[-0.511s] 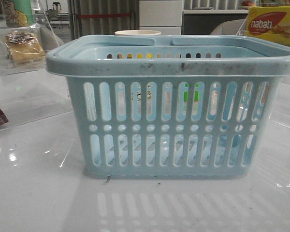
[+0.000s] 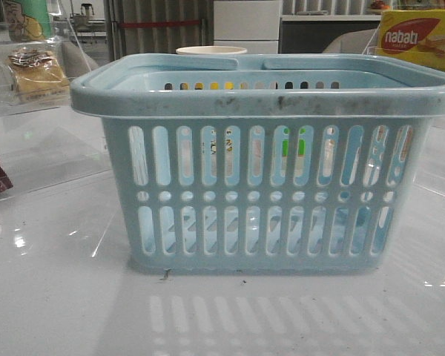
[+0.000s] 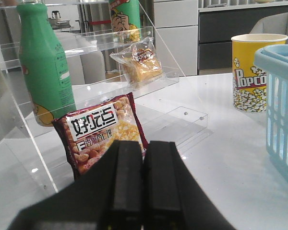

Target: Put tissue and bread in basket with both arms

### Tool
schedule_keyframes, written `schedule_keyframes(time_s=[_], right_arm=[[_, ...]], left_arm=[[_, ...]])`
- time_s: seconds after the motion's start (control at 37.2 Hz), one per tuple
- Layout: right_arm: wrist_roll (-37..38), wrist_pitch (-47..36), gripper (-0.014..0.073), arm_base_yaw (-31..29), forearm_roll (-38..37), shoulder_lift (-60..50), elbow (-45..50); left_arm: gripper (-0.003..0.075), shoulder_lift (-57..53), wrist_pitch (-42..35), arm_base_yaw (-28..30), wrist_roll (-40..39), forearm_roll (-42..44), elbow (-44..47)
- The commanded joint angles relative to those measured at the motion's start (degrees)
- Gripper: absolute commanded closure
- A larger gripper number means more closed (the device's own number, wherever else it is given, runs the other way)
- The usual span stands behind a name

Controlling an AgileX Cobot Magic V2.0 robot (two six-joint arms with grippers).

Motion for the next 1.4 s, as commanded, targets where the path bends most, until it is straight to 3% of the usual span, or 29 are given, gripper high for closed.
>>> schedule_keyframes(time_s=[0.0,0.78,0.94,1.13,1.37], right_arm=[[-0.2,-4.7,0.0536,-0.2,0.0,-1.1,0.0],[-0.2,-4.7,0.0536,-0.2,0.0,-1.1,0.0],[-0.2,-6.6,0.0536,-0.2,-0.1,-1.1,-0.6],[-0.2,-4.7,0.0536,-0.2,-0.1,-1.0,-8.0],[-0.2,1.7,0.0536,-0.2,-0.8,3.7,-23.5]], left_arm=[[0.0624,-0.9,-4.7,0.0,-0.5,-0.4,0.0],[0.0624,-0.9,-4.9,0.0,-0.5,-0.4,0.0],[0.0624,-0.9,-9.3,0.0,-0.5,-1.5,-1.0],[0.0624,-0.8,-8.4,0.0,-0.5,-2.4,-9.3],[0.0624,2.7,0.5,0.0,-0.5,-2.4,-26.2]])
